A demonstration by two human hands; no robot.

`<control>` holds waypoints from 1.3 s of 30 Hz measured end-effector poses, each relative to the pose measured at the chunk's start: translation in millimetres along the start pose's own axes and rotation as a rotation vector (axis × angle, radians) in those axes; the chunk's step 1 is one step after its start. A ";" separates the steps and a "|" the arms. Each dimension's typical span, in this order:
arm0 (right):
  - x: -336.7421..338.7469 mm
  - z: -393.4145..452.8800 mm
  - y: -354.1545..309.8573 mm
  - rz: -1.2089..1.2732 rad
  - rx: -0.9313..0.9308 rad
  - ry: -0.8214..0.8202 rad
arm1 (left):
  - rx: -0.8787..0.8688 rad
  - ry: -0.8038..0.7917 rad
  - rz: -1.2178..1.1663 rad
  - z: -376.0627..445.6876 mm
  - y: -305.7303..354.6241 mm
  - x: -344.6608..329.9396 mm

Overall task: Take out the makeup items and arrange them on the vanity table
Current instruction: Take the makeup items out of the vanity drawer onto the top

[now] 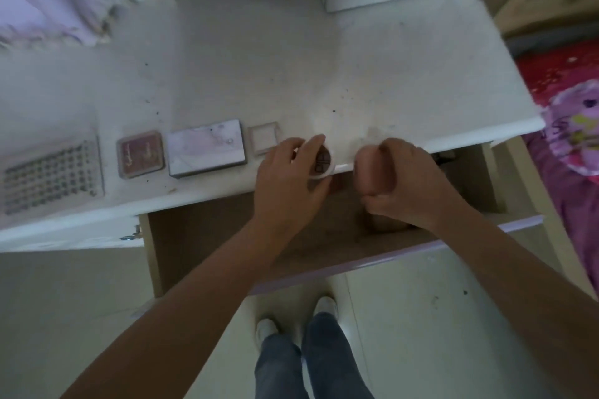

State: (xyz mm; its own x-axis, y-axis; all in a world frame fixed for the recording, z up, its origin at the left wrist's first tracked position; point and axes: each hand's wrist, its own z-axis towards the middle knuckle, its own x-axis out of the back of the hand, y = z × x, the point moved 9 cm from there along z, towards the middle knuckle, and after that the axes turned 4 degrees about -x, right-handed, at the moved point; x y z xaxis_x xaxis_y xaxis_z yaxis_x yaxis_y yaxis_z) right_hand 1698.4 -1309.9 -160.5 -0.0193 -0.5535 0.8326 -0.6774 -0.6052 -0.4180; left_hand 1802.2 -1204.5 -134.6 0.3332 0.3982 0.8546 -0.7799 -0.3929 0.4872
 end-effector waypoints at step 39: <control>-83.0 9.4 95.0 -0.328 -0.232 -0.394 | -0.058 -0.524 -0.037 -101.2 -8.0 -106.3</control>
State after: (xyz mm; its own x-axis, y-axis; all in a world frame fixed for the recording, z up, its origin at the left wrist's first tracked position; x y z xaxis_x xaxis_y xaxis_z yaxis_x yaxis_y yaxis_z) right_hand 1642.6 -1326.8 -272.8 0.4652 -0.5564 0.6885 -0.7465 -0.6645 -0.0327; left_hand 1719.4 -1159.9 -247.5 0.5700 -0.0629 0.8192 -0.7856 -0.3338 0.5210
